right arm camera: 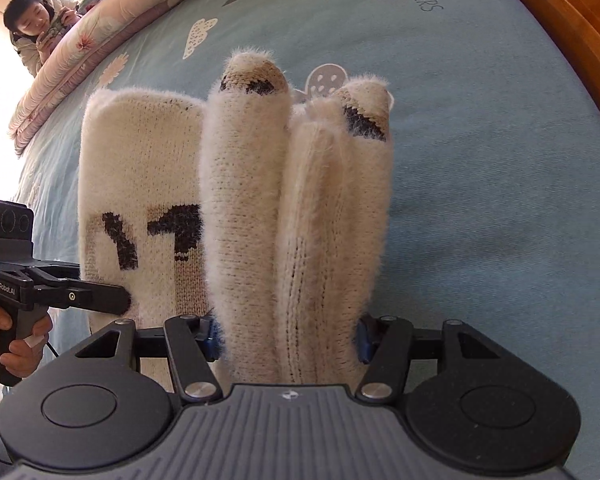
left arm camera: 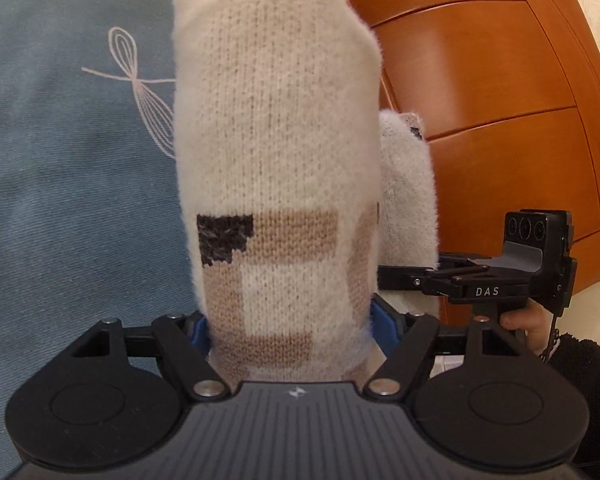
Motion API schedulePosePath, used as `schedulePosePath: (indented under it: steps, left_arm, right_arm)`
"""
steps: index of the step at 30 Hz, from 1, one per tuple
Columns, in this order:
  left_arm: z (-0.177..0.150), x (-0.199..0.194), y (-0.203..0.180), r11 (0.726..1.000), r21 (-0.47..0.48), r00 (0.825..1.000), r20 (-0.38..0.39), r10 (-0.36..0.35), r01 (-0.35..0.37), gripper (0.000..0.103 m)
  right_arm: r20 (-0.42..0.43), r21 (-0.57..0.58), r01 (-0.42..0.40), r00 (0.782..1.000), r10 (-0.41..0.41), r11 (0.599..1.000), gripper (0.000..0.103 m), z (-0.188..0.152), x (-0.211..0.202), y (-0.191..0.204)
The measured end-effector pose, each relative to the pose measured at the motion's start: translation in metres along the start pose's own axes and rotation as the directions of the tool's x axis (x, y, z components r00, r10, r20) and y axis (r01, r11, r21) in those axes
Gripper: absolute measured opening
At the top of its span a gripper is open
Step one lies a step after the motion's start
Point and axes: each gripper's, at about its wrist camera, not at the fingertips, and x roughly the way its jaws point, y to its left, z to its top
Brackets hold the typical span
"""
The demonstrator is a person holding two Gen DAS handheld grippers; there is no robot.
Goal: Fold clothes
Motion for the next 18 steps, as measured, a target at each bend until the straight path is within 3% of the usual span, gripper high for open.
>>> schedulePosePath:
  steps: [6, 13, 16, 18]
  left_arm:
    - [-0.003, 0.004, -0.004, 0.998, -0.064, 1.000, 0.028, 0.015, -0.013, 0.074]
    - [0.007, -0.033, -0.030, 0.985, 0.108, 0.991, 0.004, 0.133, -0.133, 0.074]
    - [0.012, -0.049, -0.041, 0.966, 0.184, 0.983, 0.000, 0.185, -0.182, 0.075]
    - [0.010, -0.070, -0.055, 0.907, 0.321, 0.961, 0.041, 0.274, -0.272, 0.075]
  right_arm:
    - [-0.018, 0.011, 0.047, 0.999, -0.047, 0.999, 0.063, 0.001, 0.005, -0.021]
    - [0.030, 0.073, 0.094, 0.995, -0.097, 0.993, 0.075, -0.001, 0.004, -0.027]
    - [0.108, 0.135, 0.150, 0.980, -0.165, 0.979, 0.077, -0.009, -0.017, -0.027]
    - [0.176, 0.177, 0.201, 0.957, -0.231, 0.964, 0.077, -0.021, -0.035, -0.018]
